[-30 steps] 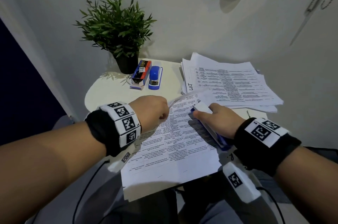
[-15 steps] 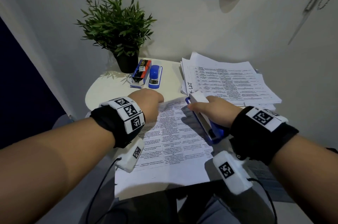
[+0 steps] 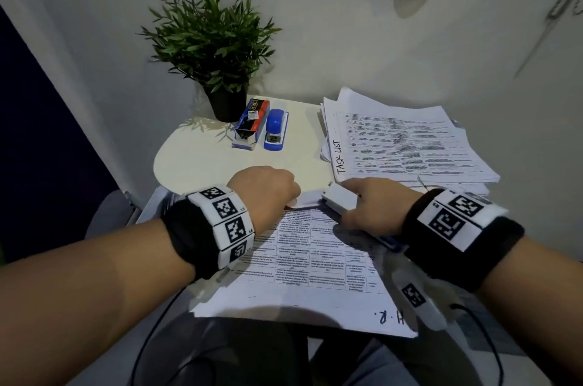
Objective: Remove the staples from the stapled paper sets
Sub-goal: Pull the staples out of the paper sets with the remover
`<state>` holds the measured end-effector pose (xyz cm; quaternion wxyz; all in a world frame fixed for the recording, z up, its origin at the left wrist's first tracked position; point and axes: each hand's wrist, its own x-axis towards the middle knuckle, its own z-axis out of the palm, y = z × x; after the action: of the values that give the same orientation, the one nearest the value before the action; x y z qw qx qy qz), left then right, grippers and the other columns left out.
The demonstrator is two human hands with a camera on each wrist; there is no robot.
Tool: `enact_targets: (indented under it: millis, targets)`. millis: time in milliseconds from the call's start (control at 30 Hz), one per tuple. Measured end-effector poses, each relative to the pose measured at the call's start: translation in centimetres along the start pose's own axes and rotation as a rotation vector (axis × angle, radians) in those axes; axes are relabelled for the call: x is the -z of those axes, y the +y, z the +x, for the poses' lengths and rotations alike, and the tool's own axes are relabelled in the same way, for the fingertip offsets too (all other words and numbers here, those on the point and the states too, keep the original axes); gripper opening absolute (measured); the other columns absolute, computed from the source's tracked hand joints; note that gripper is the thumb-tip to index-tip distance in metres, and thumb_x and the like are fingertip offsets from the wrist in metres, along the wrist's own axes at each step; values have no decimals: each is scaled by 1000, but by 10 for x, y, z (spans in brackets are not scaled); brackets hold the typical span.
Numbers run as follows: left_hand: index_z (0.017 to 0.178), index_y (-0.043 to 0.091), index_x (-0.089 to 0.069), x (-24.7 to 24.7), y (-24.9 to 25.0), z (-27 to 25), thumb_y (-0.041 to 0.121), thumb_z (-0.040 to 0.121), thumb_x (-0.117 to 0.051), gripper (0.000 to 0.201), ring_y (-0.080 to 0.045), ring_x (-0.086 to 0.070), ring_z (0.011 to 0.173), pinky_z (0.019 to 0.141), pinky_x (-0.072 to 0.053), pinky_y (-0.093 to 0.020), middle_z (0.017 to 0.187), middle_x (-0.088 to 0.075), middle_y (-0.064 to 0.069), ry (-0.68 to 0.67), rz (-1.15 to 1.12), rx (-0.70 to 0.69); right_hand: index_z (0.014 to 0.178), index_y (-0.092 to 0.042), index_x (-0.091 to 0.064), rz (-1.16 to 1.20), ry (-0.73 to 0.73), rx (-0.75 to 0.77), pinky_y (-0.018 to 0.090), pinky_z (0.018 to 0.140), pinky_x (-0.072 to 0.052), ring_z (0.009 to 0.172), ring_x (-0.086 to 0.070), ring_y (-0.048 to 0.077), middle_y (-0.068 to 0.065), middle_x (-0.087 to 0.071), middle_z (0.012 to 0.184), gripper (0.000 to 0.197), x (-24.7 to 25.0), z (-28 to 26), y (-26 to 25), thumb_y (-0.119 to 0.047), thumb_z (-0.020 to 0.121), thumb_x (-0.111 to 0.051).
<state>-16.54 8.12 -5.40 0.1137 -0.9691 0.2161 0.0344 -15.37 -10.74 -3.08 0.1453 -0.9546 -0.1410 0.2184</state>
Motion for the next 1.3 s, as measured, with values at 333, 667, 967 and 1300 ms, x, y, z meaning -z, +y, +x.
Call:
enact_targets:
  millis: [333,667,967,1300]
  targets:
    - [145,30,-29,-12,-6,-20,0,88,-40,66,-20,-45,113,79,-42,-30,130,-43,3,-77,-26,-49,122,-30,-56,-32,-10,33,29,77,-48,85,-59,16,-12,-56,74,45,-7,-2,-1,-30,78,-65]
    - [147,40,-3,-14,14,-12,10,94,-37,70,-24,-42,102,66,-33,-31,115,-35,-6,-71,101,-29,130,-27,-50,-52,15,35,29,83,-47,93,-56,18,-13,-54,79,50,-12,-1,0,-32,82,-63]
    - [120,27,-53,-2,4,5,21,93,-48,28,-22,-54,98,66,-37,-30,110,-52,0,3,-140,151,107,-18,-59,295,237,-26,25,66,-39,84,-58,20,3,-63,96,52,16,3,9,-55,72,-70]
    - [63,22,-42,55,17,12,39,95,-45,36,-13,-42,60,52,-27,-26,62,-42,8,93,-377,35,103,-16,-46,627,700,210,8,58,-35,72,-47,0,-12,-49,80,30,37,9,-24,-45,97,-41]
